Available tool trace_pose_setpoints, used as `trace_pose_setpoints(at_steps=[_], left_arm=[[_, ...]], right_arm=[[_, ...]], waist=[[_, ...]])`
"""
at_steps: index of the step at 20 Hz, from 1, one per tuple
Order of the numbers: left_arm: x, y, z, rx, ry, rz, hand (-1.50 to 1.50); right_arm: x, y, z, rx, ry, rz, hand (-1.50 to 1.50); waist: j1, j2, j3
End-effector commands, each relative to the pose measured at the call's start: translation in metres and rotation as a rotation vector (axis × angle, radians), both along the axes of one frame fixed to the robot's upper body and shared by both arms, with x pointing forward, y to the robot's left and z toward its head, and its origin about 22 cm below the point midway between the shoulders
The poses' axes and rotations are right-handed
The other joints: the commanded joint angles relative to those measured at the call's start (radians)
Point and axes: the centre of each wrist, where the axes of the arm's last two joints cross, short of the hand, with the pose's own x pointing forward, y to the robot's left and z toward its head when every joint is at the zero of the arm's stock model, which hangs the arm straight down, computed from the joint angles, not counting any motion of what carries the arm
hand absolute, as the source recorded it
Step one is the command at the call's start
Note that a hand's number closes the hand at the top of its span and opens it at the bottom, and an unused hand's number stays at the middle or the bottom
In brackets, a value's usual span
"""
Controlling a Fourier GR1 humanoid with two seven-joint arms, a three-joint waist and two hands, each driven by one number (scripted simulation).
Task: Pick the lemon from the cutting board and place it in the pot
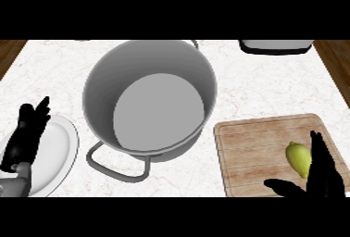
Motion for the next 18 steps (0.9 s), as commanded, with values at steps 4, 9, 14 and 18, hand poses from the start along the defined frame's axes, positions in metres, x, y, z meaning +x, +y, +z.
trace_pose_setpoints(at_steps=[4,9,14,18], left_arm=[[-0.007,0.010,-0.002,0.024,-0.012,-0.002,0.00],[0.012,-0.003,0.010,0.001,-0.015,0.008,0.00],[0.015,-0.002,-0.003,-0.001,-0.013,0.012,0.00],[0.000,-0.013,-0.008,-0.002,-0.004,-0.006,0.00]], right_arm=[[0.022,-0.005,-0.030,0.018,0.003,0.007,-1.50],[0.028,-0.014,-0.023,0.038,-0.003,0.016,1.50],[0.019,-0.022,-0.036,-0.083,-0.065,0.016,1.50],[0.029,-0.021,-0.025,-0.161,-0.106,0.007,1.50]], waist=[[0.004,0.004,0.005],[0.001,0.004,0.005],[0.000,0.004,0.005],[0.003,0.003,0.005]])
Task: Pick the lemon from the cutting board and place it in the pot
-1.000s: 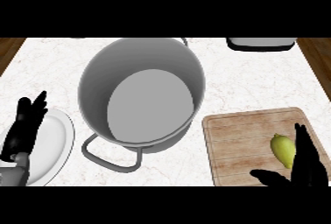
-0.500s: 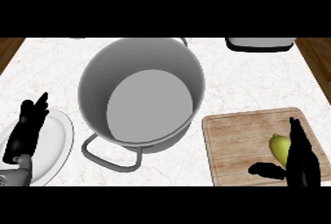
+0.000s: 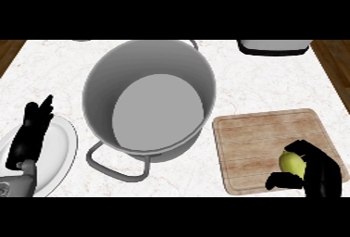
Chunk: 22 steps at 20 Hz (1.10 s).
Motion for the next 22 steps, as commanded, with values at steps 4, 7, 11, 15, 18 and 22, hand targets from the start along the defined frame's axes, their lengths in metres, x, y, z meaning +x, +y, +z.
trace_pose_setpoints(at_steps=[4,7,11,15,18,22], left_arm=[[-0.001,0.017,0.005,-0.015,-0.001,-0.003,0.00],[-0.004,0.013,0.003,0.005,0.003,0.004,0.00],[0.004,0.001,-0.002,-0.006,0.008,-0.008,0.00],[0.003,-0.002,0.008,0.019,-0.007,0.003,0.00],[-0.020,0.012,-0.016,0.005,0.007,0.001,0.00],[-0.010,-0.006,-0.012,-0.013,0.021,-0.003,0.00]], right_arm=[[-0.006,0.001,0.020,-0.129,-0.098,-0.051,1.50],[-0.021,0.014,-0.003,-0.160,-0.137,-0.090,1.50],[-0.014,0.015,0.017,-0.244,0.235,0.166,1.50],[-0.030,0.024,0.045,-0.335,0.397,0.279,1.50],[-0.032,0.034,0.087,-0.367,0.269,0.246,1.50],[-0.040,0.048,0.144,-0.296,0.002,0.279,1.50]], waist=[[0.003,0.009,0.013],[0.003,0.009,0.014],[0.010,0.014,0.011],[0.002,0.008,0.011],[0.004,0.008,0.013],[-0.004,0.006,0.013]])
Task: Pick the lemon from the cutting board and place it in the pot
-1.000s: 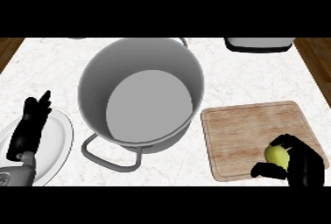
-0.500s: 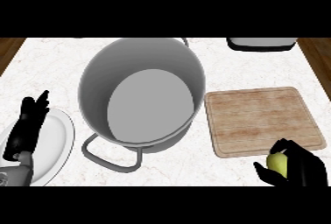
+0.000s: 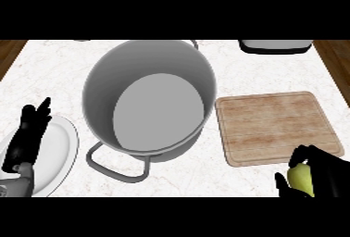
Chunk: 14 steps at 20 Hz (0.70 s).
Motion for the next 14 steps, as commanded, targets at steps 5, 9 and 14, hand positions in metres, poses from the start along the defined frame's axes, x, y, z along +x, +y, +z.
trace_pose_setpoints(at_steps=[5,9,14], left_arm=[[-0.004,0.007,-0.011,0.004,0.006,0.008,0.00],[-0.012,0.008,-0.006,0.002,0.003,-0.018,0.00],[0.002,0.005,-0.007,-0.003,0.011,-0.009,0.00]], right_arm=[[-0.031,0.035,0.090,0.193,-0.432,0.180,1.50],[-0.039,0.045,0.123,0.161,-0.539,0.220,1.50],[-0.025,0.078,0.153,0.150,-0.529,0.288,1.50]], waist=[[0.001,-0.002,-0.001],[0.013,-0.002,-0.001],[0.008,0.000,-0.002]])
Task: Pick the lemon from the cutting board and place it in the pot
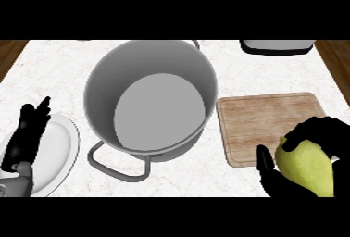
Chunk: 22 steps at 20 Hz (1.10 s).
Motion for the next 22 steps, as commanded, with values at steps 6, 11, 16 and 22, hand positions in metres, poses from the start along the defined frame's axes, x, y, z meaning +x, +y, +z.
trace_pose_setpoints(at_steps=[6,11,16,22], left_arm=[[0.010,0.001,0.003,-0.010,-0.004,0.011,0.00],[0.002,-0.007,-0.007,0.007,0.012,-0.024,0.00],[0.017,-0.028,-0.005,-0.003,-0.016,-0.011,0.00],[0.004,-0.002,0.000,-0.001,-0.017,-0.015,0.00]], right_arm=[[0.012,0.075,0.073,0.041,0.007,0.106,1.50],[0.057,0.108,0.091,0.076,0.124,0.066,1.50],[0.089,0.147,0.073,0.063,0.206,0.087,1.50],[0.131,0.153,0.049,0.077,0.347,0.130,1.50]], waist=[[0.011,0.003,0.000],[0.023,0.004,0.000],[0.018,0.007,0.001],[0.019,0.007,0.002]])
